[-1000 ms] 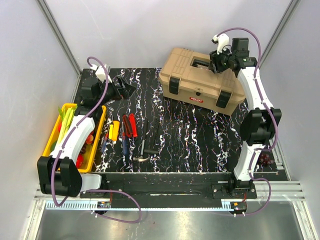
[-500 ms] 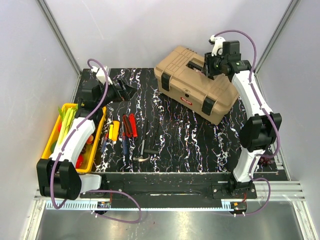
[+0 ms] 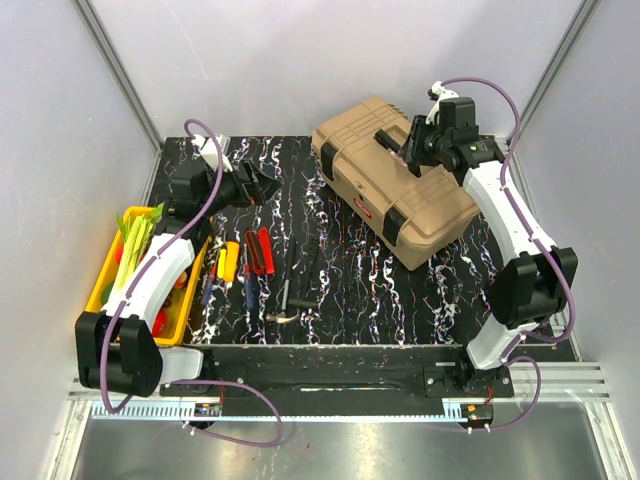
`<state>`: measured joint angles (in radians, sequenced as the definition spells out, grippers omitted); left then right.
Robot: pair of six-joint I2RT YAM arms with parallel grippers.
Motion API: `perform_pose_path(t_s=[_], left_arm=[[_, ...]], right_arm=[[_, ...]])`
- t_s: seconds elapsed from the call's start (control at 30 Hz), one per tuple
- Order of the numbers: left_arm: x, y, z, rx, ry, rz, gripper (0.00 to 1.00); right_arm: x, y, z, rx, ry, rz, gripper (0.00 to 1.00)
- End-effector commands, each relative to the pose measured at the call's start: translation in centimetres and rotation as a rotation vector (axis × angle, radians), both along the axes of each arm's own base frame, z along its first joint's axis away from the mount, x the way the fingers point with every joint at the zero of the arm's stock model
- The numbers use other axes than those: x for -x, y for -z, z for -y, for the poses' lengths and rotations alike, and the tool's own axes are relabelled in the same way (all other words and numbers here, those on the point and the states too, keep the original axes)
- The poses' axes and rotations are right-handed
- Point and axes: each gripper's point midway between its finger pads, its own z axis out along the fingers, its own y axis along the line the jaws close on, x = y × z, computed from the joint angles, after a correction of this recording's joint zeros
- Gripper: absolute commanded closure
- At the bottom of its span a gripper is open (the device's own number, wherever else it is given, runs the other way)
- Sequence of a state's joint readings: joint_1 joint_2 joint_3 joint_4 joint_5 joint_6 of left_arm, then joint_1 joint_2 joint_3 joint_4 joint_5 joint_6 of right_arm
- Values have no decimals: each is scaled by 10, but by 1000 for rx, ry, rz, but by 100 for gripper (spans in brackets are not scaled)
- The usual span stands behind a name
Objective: Pack the tool kit
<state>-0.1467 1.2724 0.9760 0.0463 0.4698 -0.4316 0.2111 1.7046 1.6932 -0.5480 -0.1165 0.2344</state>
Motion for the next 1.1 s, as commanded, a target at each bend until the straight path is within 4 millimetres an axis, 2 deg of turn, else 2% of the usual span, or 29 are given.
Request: perform_pose_path(t_s=[0.0,0.03,0.07,0.1,0.2,0.3,0.47,0.63,0.7,0.8,0.87,0.93,1.07], left_arm=[[-3,-24,7,21,36,74,1],[-2,-23,8,21,37,72,1],[-2,-22,8,21,37,69,1],[-2,-24,8,21,37,74,1],[-1,-23,7,19,34,73,1],[-1,-21,6,14,31,72,1],[1,-16,4,-7,24,63,1],[4,-9,7,-3,48,35,1],[6,-7,10,3,70,25,1],[6,-7,11,7,70,21,1],[7,-5,9,4,60,20,1],[8,-6,8,2,43,23,1],[9,-3,3,8,-2,11,1]], right_arm=[[2,-36,-5,18,-52,129,43],[0,-39,-7,39,-86,152,30],[-1,-41,-10,54,-122,175,22],[0,-42,-16,69,-179,196,18],[-5,-37,-21,125,-264,234,14],[-11,-31,-24,166,-316,236,17],[-13,-15,-28,238,-389,205,31],[-16,0,-29,321,-384,175,48],[-16,2,-29,335,-371,160,59],[-21,-2,-25,337,-306,153,84],[-23,-7,-23,316,-254,150,94],[-22,-16,-24,263,-210,145,100],[-19,-33,-24,146,-81,127,100]])
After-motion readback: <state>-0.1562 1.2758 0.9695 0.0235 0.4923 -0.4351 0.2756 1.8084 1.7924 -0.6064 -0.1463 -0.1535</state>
